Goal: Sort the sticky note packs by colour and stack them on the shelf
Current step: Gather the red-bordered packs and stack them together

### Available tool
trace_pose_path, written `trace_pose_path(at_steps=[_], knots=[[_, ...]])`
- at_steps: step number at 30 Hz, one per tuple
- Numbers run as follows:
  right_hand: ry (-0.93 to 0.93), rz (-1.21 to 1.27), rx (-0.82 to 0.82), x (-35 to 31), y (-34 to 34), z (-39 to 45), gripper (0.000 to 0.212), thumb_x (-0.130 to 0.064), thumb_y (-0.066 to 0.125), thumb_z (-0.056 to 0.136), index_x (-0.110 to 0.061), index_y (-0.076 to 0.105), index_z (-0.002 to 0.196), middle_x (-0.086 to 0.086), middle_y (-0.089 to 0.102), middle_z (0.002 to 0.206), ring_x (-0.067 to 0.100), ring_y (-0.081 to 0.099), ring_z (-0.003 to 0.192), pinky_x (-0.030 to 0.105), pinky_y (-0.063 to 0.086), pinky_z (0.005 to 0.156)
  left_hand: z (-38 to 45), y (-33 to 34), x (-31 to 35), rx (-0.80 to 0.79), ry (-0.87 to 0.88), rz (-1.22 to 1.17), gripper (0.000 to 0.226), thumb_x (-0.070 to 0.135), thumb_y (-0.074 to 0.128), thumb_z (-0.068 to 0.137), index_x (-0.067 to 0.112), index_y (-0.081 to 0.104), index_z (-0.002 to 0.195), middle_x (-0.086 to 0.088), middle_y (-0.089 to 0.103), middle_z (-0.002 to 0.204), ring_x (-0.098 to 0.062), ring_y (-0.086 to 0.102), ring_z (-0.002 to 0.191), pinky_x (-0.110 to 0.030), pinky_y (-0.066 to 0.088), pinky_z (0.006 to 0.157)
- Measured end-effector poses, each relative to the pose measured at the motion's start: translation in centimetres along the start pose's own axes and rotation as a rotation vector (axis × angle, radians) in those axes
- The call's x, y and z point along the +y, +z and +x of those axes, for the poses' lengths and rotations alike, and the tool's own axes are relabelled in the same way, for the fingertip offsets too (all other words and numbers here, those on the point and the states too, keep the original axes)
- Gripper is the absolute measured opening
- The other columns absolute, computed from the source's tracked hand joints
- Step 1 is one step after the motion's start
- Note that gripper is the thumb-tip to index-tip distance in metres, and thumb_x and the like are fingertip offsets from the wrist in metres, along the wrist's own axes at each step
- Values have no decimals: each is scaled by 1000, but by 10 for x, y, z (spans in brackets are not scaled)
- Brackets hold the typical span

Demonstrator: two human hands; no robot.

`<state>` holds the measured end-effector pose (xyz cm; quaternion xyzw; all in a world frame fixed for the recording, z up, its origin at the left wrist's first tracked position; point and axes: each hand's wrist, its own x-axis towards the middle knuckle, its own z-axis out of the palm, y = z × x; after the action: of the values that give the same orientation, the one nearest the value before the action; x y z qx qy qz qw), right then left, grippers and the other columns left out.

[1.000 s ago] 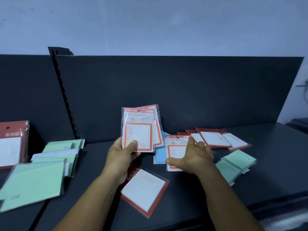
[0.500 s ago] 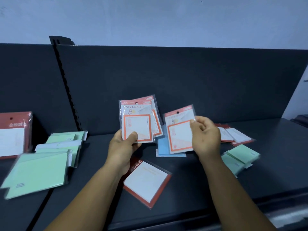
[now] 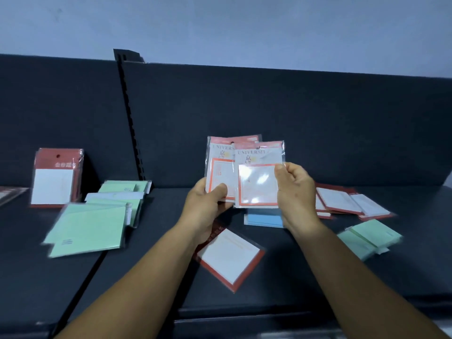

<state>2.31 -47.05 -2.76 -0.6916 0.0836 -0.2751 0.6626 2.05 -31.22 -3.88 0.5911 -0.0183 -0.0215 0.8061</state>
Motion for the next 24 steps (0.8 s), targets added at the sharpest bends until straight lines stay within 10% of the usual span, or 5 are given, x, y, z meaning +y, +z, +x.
trace_pose_path(at_steps=[13, 24], knots=[[57, 62, -120, -27, 94, -33, 11, -26, 57, 93, -18, 58, 85, 5, 70, 91, 25, 68, 88, 40, 56, 78, -27, -74, 43, 90, 98, 98, 23, 12, 59, 92, 11, 58, 115, -7, 71, 111, -26, 69, 100, -46, 52, 93], [80, 174, -241, -50, 203, -108, 11, -21, 63, 90, -18, 56, 82, 3, 68, 83, 17, 63, 73, 34, 52, 69, -49, -197, 85, 237, 173, 221, 13, 13, 56, 93, 17, 63, 103, -2, 73, 99, -22, 70, 93, -39, 56, 88]])
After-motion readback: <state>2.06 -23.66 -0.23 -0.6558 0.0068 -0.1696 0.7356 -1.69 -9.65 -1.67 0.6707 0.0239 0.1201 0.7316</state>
